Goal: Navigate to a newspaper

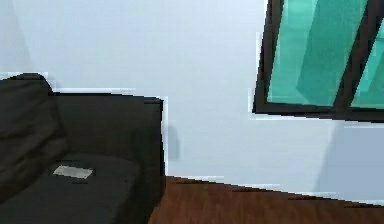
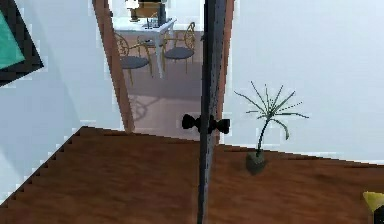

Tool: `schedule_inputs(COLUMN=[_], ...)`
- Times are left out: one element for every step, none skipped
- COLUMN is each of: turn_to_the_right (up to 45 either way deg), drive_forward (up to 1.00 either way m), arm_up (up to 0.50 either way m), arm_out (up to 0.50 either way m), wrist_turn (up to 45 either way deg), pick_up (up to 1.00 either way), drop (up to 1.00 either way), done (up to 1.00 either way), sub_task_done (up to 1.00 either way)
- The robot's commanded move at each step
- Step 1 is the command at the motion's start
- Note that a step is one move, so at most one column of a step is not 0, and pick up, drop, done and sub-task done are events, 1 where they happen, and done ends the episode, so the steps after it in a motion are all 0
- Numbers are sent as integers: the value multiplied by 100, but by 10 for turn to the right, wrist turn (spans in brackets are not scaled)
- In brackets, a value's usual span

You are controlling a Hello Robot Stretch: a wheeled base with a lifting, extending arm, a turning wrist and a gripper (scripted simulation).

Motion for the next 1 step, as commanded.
schedule_inputs(turn_to_the_right=[0], drive_forward=[35], arm_up=[0], arm_out=[0], wrist_turn=[0], pick_up=[0], drop=[0], done=[0], sub_task_done=[0])
